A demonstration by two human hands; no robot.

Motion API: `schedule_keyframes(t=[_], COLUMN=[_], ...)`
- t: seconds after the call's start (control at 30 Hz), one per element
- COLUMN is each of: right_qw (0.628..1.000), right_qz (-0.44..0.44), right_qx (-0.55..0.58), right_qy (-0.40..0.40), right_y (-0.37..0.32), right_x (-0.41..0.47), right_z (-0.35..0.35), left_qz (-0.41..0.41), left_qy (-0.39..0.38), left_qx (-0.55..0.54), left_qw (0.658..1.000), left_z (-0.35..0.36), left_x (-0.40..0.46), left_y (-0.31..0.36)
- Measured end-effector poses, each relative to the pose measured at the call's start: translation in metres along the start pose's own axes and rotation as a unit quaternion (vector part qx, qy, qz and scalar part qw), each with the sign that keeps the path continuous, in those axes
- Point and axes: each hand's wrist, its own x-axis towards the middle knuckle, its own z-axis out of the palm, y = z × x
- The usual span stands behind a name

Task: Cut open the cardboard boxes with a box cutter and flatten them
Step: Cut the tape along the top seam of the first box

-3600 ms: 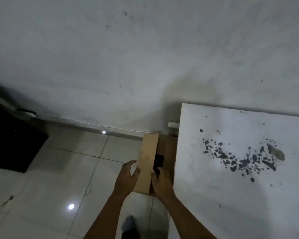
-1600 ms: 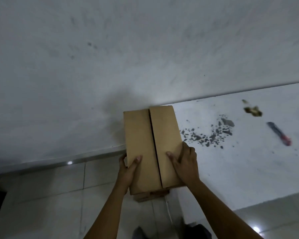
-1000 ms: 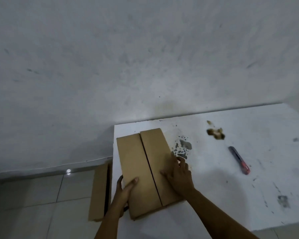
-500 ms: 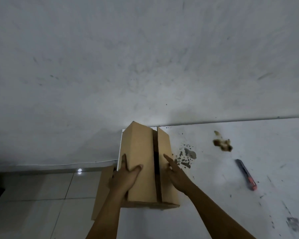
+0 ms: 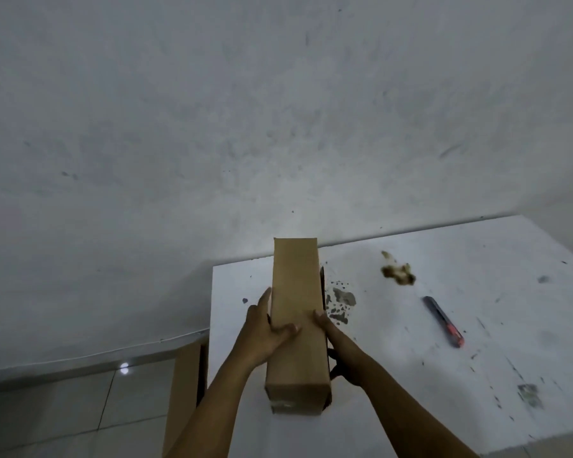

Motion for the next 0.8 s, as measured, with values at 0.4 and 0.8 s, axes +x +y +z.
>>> schedule_keyframes(t=[0.4,0.8], right_qw=[0.973,0.991], right_qz=[-0.074,0.009], right_qx=[0.218,0.042], right_qy=[0.008,0.127], right_y=[0.022,0.025], right_x=[-0.031,-0.01], right_z=[-0.069,-0.157], left_qz=[0.064,0.026], left_qy=[-0.065,0.001], left_qx=[-0.072,0.188], left_qw=[0.993,0.982], left_z=[0.061,0.141], left_x=[-0.009,0.009], left_y=[0.005,0.015])
